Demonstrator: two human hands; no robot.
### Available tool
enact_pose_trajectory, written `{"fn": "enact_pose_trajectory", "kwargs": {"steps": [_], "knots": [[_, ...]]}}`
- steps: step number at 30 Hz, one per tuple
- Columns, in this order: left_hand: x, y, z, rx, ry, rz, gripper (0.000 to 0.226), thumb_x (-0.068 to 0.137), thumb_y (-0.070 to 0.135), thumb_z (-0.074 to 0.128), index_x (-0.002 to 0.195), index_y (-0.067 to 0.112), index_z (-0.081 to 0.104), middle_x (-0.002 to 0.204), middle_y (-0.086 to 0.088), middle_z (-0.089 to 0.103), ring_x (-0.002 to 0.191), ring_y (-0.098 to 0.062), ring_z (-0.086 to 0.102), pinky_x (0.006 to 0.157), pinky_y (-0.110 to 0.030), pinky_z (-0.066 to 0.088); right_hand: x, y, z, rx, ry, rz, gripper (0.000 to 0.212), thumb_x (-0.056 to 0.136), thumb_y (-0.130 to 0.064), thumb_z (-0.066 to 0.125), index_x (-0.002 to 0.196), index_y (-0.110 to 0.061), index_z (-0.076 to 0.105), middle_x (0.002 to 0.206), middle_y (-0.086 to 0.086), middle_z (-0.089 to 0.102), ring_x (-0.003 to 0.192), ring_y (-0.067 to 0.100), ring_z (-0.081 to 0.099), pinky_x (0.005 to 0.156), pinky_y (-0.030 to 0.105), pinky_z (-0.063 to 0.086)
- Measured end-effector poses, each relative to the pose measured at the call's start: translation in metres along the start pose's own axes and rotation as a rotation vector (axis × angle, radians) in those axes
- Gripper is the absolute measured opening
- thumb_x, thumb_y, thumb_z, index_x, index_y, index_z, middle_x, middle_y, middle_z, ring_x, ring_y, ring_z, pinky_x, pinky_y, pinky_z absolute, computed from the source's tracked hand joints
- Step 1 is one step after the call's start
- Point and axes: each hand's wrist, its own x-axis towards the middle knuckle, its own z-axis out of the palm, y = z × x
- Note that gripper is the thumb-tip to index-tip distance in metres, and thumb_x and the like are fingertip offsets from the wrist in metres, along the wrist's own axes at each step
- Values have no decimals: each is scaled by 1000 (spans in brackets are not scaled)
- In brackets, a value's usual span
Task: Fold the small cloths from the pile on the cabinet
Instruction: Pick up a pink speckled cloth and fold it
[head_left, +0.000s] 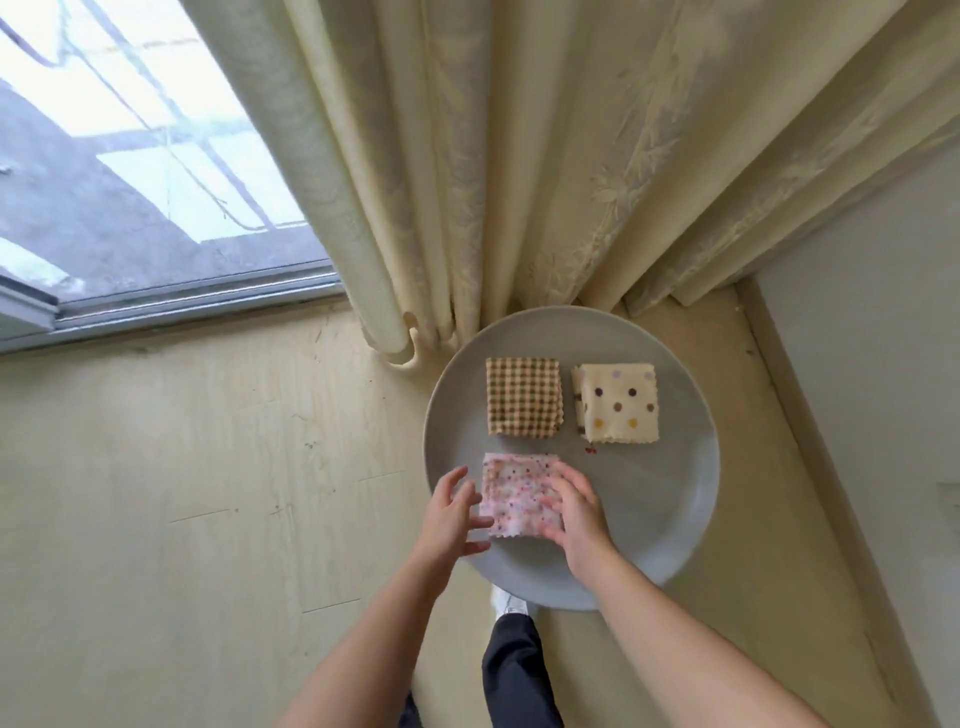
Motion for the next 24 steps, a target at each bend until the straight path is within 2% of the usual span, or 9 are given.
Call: {"fn": "enact_pose_trajectory", "kwargs": {"steps": [3,7,11,18,24], "knots": [[-51,11,-45,-36,-36,47,31,104,27,40,132,17,48,103,-6,63,77,-18,64,65,-33,56,-59,-14,30,42,-54,-46,16,100,-14,49,108,-22,60,109,6,61,100,20,59,78,39,53],[-124,23,-122,-97,-73,128,26,104,23,40,121,12,55,96,-8,67,74,-17,64,67,-32,54,-146,-13,80,82,-189,-123,21,101,-13,47,118,-16,58,119,8,62,113,26,59,86,45,52],[-203,25,-227,-195,-94,211,25,103,24,42,117,11,58,96,-9,69,74,-17,66,69,-33,54,-242,12,144,82,-334,-206,21,101,-13,43,112,-13,61,114,9,65,103,24,63,79,42,52],[-331,35,-427,-292,-55,456,22,103,23,41,110,12,59,92,-7,70,74,-18,66,72,-34,53,-386,54,305,96,-582,-284,22,100,-16,40,108,-14,60,109,6,66,99,22,63,75,40,50],[-370,39,-570,-373,-19,570,19,103,21,42,106,13,59,88,-6,70,74,-20,66,71,-34,53,-457,78,447,114,-740,-334,21,100,-17,40,104,-17,61,105,3,69,100,21,63,83,41,50]]}}
